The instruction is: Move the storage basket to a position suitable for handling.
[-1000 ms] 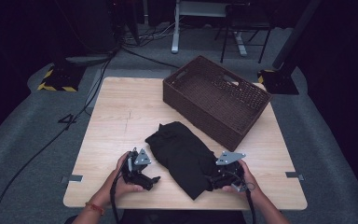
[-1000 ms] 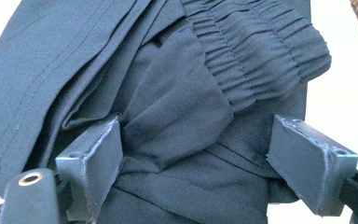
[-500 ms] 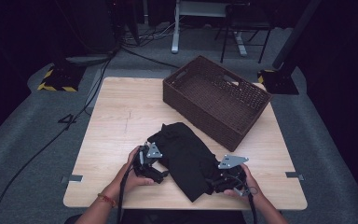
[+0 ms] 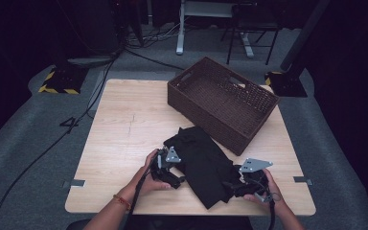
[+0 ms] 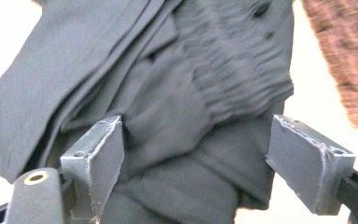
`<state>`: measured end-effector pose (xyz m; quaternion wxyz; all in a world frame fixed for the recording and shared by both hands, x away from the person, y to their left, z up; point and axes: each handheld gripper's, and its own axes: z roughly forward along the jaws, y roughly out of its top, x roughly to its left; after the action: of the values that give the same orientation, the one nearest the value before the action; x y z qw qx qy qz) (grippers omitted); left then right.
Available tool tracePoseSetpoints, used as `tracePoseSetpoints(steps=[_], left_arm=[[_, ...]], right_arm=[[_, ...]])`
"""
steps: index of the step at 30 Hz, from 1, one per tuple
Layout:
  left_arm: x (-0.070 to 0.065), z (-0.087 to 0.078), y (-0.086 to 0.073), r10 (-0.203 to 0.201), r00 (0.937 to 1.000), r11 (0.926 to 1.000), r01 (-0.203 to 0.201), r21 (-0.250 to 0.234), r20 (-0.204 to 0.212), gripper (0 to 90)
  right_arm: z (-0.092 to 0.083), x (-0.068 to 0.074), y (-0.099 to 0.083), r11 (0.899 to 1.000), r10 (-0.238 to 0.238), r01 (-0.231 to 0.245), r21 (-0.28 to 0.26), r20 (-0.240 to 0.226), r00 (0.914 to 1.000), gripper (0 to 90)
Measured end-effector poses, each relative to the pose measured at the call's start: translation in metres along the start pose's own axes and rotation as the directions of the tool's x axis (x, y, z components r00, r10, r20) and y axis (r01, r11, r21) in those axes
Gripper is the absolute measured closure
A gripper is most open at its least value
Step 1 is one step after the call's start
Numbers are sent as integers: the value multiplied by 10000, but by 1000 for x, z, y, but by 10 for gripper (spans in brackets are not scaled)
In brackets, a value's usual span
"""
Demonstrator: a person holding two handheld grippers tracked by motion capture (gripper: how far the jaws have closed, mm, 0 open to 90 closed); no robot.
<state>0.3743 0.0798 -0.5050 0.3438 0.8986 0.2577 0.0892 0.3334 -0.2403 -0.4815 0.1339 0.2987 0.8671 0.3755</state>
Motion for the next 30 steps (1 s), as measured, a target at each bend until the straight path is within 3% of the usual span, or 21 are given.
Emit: tracePoseSetpoints(steps=[2, 10, 14, 15, 18, 21, 25, 27, 28, 30], left_arm=[[-5, 6, 6, 84, 9999, 10000, -84, 2, 86, 5], [-18, 17, 19, 223, 9996, 9998, -223, -6, 180, 5], [-25, 21, 24, 475, 9982, 9988, -478, 62, 358, 5], [-25, 21, 24, 504, 9980, 9987, -507, 45, 383, 5], [-24, 19, 22, 595, 9972, 9982, -598, 56, 457, 5], [-17, 14, 17, 612, 9971, 9981, -609, -70, 459, 36], [-2, 2, 15, 662, 9976, 9978, -661, -63, 193, 192], [7, -6, 15, 718, 9974, 9965, -720, -428, -56, 145], [10, -10, 15, 857, 9962, 9950, -865, -506, -178, 172], [23, -15, 20, 658, 9978, 9958, -657, -645, -17, 174]], right_arm=[[-9, -4, 2, 9994, 117, -109, -330, 260, 9996, 210], [-16, -5, 13, 9968, 208, -173, -784, 437, 9988, 202], [-6, -2, 16, 9991, 46, -25, -418, 502, 9987, 178], [1, -2, 13, 9999, 5, 1, -107, 645, 9979, 158], [7, -5, 9, 10000, 63, -63, -12, 622, 9980, 144], [10, -10, 2, 9998, 208, -205, -60, 564, 9982, 144], [10, -10, -1, 10000, 85, -83, -44, 526, 9986, 146], [10, -10, -2, 9999, 119, -116, -55, 518, 9986, 147], [10, -11, -2, 9999, 88, -86, -56, 490, 9988, 147], [9, -11, -3, 9999, 105, -104, -7, 470, 9988, 147]])
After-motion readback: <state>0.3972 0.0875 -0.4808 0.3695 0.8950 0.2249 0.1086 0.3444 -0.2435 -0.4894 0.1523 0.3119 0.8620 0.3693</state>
